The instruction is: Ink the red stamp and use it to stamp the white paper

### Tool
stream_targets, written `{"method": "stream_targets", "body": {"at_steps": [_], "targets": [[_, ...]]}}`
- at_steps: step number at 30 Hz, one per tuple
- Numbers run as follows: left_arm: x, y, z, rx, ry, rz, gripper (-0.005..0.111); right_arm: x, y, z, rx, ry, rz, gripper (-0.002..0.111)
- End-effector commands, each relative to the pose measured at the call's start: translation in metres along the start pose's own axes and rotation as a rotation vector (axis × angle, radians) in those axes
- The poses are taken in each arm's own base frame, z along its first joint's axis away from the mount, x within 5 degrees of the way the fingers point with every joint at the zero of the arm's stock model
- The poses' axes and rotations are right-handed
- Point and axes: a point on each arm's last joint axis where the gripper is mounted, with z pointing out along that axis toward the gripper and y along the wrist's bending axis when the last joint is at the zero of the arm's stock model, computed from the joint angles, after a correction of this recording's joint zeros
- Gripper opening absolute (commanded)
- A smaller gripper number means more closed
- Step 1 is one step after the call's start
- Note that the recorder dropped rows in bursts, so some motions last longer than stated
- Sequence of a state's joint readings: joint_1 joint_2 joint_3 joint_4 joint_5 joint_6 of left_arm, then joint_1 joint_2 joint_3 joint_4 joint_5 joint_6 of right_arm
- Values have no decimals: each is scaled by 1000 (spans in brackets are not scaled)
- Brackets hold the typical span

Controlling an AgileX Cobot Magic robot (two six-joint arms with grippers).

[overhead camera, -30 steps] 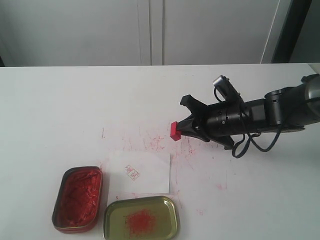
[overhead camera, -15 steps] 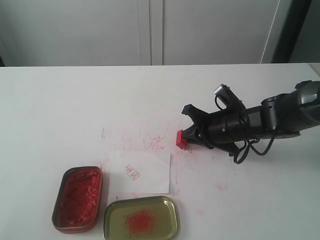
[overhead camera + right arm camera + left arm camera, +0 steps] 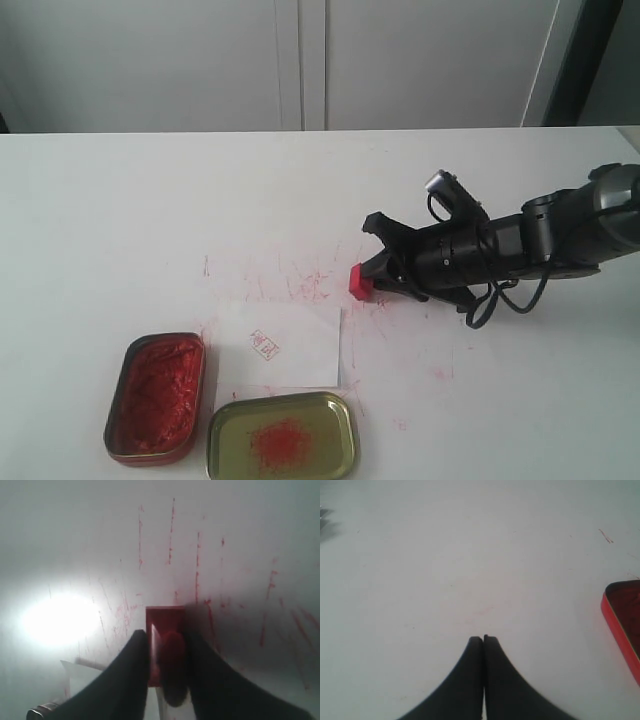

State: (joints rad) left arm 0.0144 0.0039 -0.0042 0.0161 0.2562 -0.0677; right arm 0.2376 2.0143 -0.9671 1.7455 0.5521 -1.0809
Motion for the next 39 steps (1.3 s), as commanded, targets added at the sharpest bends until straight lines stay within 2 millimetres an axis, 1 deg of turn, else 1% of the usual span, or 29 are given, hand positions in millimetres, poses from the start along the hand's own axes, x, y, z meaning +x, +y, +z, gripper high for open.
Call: {"method": "stream_targets", "body": {"at_steps": [1, 4, 8, 11, 15, 17, 20, 23, 25, 27, 32, 36, 39], "targets": [[1, 0, 0, -1, 0, -3, 0, -3, 0, -5, 0, -15, -12, 43], [1, 0, 0, -1, 0, -3, 0, -7, 3, -10, 14, -44, 3, 47], [1, 0, 0, -1, 0, -3, 0, -12, 8, -18, 39, -89, 13, 47], [1, 0, 0, -1, 0, -3, 0, -13, 7, -25, 82, -130, 34, 47], [1, 0, 0, -1, 0, -3, 0, -13, 1, -39, 192, -207, 30, 46], [1, 0, 0, -1, 0, -3, 0, -12, 0, -47, 230, -231, -5, 46], [1, 0, 0, -1, 0, -3, 0, -10, 2, -54, 243, -243, -41, 46], [1, 0, 0, -1, 0, -3, 0, -7, 3, -56, 238, -237, -49, 45], [1, 0, 0, -1, 0, -3, 0, -6, 4, -56, 221, -227, -53, 41], [1, 0, 0, -1, 0, -3, 0, -4, 6, -56, 200, -215, -58, 32], [1, 0, 0, -1, 0, -3, 0, 1, 12, -54, 126, -155, -90, 0], [1, 0, 0, -1, 0, -3, 0, 4, 15, -54, 96, -129, -110, 0], [1, 0, 0, -1, 0, -3, 0, 4, 20, -59, 93, -124, -138, 0]]}}
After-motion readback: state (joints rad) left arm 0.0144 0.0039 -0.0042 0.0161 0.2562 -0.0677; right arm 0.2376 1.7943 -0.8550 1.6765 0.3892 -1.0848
